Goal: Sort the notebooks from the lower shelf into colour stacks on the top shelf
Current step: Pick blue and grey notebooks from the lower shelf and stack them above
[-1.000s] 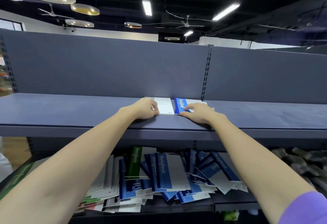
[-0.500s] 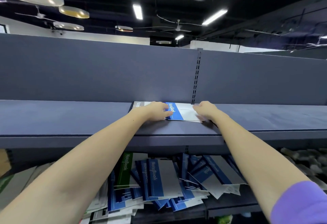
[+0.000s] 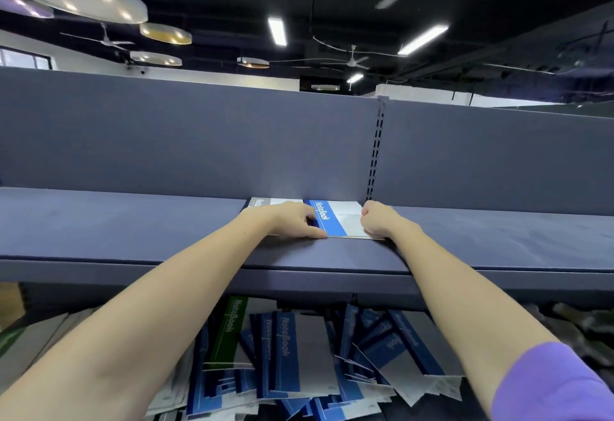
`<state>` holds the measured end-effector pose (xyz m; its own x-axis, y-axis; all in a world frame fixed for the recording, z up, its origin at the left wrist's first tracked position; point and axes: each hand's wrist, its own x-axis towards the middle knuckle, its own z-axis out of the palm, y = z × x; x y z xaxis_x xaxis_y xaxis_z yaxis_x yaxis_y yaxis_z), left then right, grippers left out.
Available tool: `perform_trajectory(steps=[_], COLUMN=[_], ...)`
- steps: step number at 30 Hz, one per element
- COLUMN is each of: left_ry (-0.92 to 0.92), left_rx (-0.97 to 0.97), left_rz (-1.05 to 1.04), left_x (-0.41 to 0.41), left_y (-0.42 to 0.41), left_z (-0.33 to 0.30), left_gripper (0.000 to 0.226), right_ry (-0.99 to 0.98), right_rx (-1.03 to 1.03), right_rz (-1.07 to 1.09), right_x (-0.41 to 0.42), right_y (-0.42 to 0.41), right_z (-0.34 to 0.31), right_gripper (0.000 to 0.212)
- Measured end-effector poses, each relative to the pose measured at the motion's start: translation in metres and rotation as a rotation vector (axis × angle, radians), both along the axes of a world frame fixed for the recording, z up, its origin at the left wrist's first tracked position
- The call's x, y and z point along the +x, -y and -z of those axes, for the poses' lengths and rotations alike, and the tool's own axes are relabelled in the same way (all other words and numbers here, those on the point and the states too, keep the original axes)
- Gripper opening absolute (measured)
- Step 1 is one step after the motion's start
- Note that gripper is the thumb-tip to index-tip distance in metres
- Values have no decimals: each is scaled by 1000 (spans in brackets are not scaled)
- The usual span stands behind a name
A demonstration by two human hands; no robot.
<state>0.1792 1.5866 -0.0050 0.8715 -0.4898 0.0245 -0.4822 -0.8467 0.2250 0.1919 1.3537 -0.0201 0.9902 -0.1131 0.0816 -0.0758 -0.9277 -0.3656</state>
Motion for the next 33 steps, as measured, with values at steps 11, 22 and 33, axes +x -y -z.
perform_trajectory(steps=[11, 22, 33], left_ry=[68, 134, 115], left_rx=[-23, -68, -251], left_rz=[57, -43, -51], left_x=[-2, -10, -41], left_y=[10, 14, 4], left_z=[10, 19, 17], left_gripper=[39, 38, 39], right_ry=[-25, 47, 223], right_rx=[-79, -71, 3], right_rz=[15, -5, -23], right_x=[-20, -67, -113], right_y=[-3, -19, -30], right_z=[-6, -4, 7], right_gripper=[23, 26, 30])
